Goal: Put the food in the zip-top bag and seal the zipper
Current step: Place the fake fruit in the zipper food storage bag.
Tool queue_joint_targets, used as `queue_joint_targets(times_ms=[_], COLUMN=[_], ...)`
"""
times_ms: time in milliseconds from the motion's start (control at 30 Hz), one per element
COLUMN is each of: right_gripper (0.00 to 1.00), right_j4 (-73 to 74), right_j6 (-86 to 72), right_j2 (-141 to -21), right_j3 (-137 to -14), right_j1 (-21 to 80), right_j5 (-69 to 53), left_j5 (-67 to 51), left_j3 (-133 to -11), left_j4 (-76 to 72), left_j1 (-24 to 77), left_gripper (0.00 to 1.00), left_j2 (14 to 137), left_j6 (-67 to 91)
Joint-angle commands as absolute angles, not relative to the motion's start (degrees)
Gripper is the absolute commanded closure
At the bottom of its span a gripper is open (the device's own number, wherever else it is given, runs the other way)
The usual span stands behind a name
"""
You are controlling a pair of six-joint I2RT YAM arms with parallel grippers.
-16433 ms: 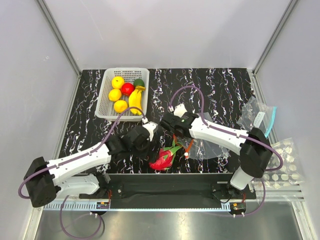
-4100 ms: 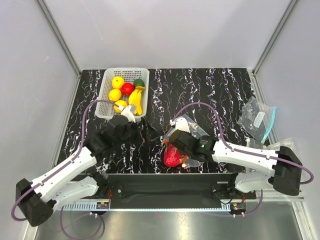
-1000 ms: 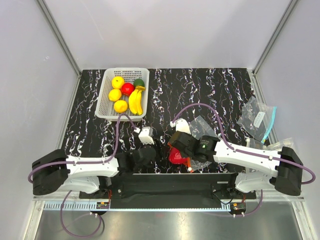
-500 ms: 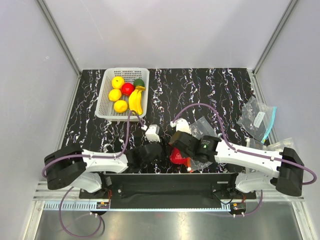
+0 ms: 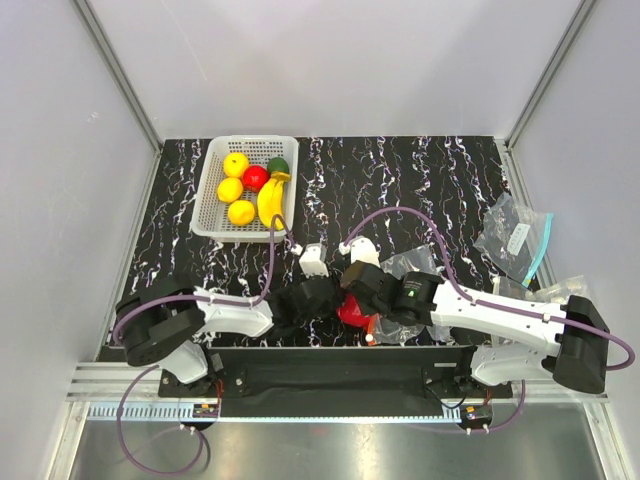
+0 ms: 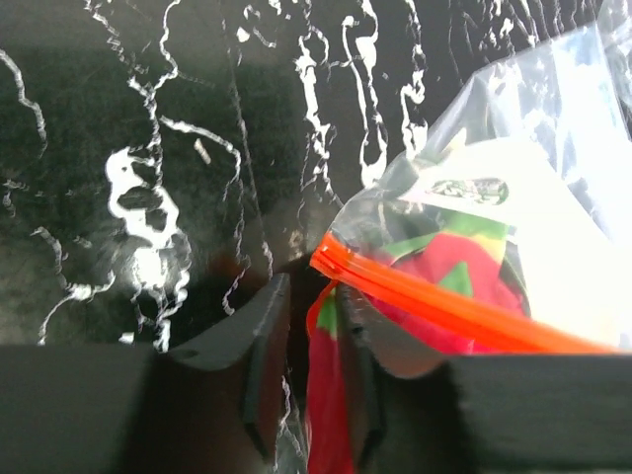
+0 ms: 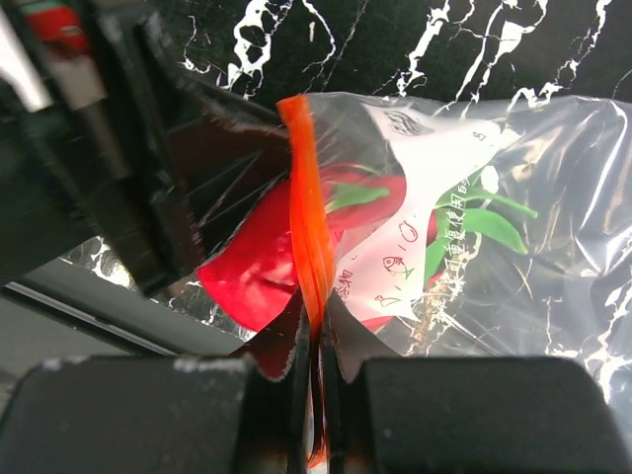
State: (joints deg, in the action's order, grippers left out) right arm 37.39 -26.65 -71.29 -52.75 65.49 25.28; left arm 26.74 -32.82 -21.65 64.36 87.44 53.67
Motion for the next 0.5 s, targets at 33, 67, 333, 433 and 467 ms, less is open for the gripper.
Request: queue_joint_targets(times_ms=[33, 67, 333, 433, 467], right_gripper=[0.91, 0.91, 0.88, 0.81, 0.72], right_j4=[34.37, 34.19, 35.94, 36.91, 37.35], right_j6=[-25.49, -25.23, -25.49, -26.19, -27.15], right_j2=[-69.52, -69.35, -67.42, -65.75, -64.96], right_j3=[-52.47, -52.12, -50.98, -50.36, -50.10], right_j1=[66.09, 66.09, 66.18, 66.09, 66.09], right_j5=[24.08, 24.17, 25.75, 26.02, 26.28], left_j5=[25.94, 23.32, 15.30, 14.85, 14.85], left_j3=[-34.81, -34.37, -30.15, -29.80, -29.79], left_j4=[-31.01, -33.11, -48.69, -47.03, -45.54], left_j1=[62.85, 61.97, 59.77, 59.59, 59.59], left_gripper=[0.78, 0.87, 1.00, 1.00, 1.00], left_j2=[90.52, 91.48, 93.08, 91.41, 90.28], left_j6=[52.21, 51.68, 48.69, 48.08, 47.90])
